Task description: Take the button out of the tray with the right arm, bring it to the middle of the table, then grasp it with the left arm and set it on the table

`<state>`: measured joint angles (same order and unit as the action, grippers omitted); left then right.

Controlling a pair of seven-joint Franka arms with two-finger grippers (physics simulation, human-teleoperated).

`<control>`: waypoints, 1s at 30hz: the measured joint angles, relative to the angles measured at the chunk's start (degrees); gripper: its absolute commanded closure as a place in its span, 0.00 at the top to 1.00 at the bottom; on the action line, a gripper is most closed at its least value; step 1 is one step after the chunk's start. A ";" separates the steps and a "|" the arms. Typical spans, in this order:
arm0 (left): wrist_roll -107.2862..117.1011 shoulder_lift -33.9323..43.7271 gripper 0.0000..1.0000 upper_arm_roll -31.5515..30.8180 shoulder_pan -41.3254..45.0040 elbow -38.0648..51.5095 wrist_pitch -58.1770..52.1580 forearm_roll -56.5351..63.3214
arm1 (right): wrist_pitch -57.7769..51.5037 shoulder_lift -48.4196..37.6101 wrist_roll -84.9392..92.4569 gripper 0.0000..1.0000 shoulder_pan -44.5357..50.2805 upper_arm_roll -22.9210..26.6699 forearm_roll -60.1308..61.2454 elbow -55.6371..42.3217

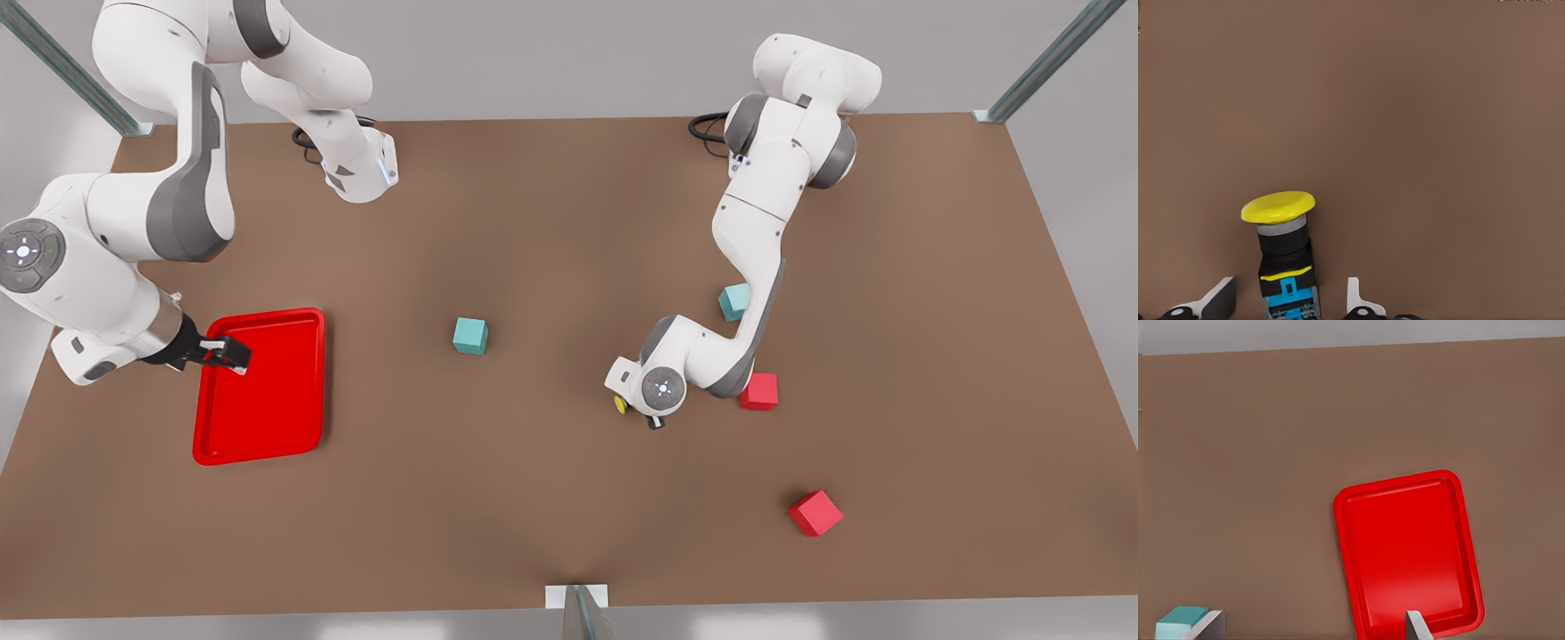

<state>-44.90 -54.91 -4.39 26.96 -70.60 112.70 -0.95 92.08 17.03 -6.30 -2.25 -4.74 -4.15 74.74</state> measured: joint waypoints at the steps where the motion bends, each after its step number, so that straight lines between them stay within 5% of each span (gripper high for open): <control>1: 0.37 0.03 0.79 0.00 0.01 0.03 -0.03 -0.03 | -0.06 0.00 0.15 1.00 -0.11 0.00 0.00 -0.02; 9: 3.54 -0.05 0.64 0.00 0.02 0.09 -0.13 -0.20 | -0.79 0.00 1.11 1.00 0.05 -0.16 -0.01 -0.06; 30: 10.23 -0.27 0.47 -0.08 0.09 0.40 0.01 -0.11 | -4.02 0.00 2.42 1.00 -0.05 -0.26 0.00 -0.35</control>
<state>-34.67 -55.18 -4.47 27.05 -70.21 112.71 -1.06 88.05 17.03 -3.88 -2.30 -5.00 -4.14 74.38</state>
